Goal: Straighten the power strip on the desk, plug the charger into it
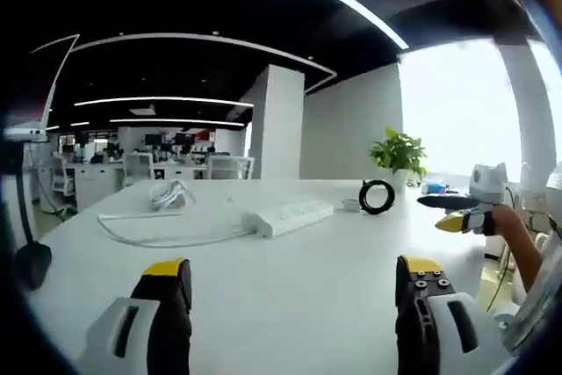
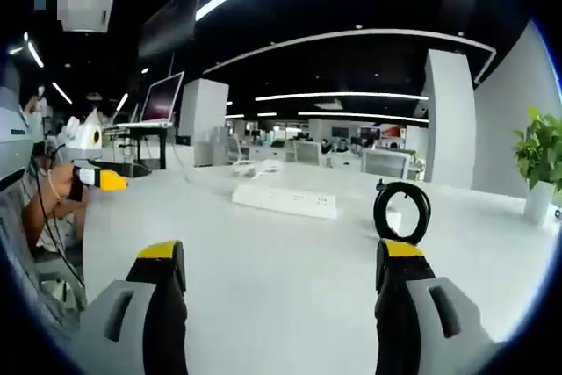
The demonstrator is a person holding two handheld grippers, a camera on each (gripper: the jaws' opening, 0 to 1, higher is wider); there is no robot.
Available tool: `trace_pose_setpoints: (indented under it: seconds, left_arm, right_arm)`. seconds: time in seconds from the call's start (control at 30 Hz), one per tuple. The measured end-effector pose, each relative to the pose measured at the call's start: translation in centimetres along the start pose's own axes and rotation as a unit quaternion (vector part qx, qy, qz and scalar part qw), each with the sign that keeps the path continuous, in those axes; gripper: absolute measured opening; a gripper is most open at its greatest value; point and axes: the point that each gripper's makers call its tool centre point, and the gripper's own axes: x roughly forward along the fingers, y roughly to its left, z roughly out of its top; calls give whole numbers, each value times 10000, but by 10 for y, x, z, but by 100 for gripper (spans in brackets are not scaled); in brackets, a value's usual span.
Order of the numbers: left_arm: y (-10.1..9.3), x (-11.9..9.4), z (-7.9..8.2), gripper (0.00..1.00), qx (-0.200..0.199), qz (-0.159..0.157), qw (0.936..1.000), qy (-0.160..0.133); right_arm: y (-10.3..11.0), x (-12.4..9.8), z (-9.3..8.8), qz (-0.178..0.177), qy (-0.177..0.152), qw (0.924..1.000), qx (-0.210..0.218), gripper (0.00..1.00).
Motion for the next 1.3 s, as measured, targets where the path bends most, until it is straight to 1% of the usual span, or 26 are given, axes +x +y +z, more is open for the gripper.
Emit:
trace_pose_setpoints:
  seconds: [0.13, 0.33, 0.5, 0.6, 0.67, 0.77, 0.83, 0.9, 1.0, 1.13, 1.2, 1.3]
  left_arm:
    - [-2, 4, 2, 98, 78, -8, 10000, -24]
    - [0, 9, 6, 98, 63, 28, 9999, -123]
    - [1, 14, 6, 98, 144, 12, 9998, -113]
    - [2, 16, 10, 98, 123, -1, 9997, -227]
    - [1, 18, 11, 98, 114, -46, 9996, -272]
    - [-1, 20, 9, 98, 73, -93, 9996, -246]
    - [-4, 23, 6, 97, 162, -179, 9996, -155]
    - [-3, 25, 6, 96, 178, -184, 9996, -126]
    - [-2, 29, 11, 96, 226, -180, 9994, -208]
    - [1, 35, 23, 96, 356, -152, 9985, -398]
    - [4, 39, 25, 96, 436, -77, 9981, -417]
    - [7, 44, 29, 96, 425, -54, 9979, -480]
  right_arm:
    - [2, 5, 4, 68, -21, 10000, -64, 88]
    - [3, 9, 5, 115, -50, 9999, -67, 87]
    - [3, 13, 6, 124, -79, 9999, -37, 87]
    - [1, 15, 8, 110, -129, 9999, 25, 85]
    - [1, 17, 8, 123, -103, 9999, -35, 85]
    - [-1, 20, 8, 128, -70, 9998, -99, 84]
    - [-2, 22, 9, 119, -76, 9998, -119, 83]
    - [-4, 25, 11, 94, -118, 9998, -132, 83]
    - [-6, 30, 14, 91, -141, 9997, -157, 82]
    - [-9, 37, 19, 126, -180, 9996, -155, 82]
    - [-11, 41, 21, 134, -196, 9995, -195, 81]
    - [-14, 47, 21, 157, -200, 9993, -286, 79]
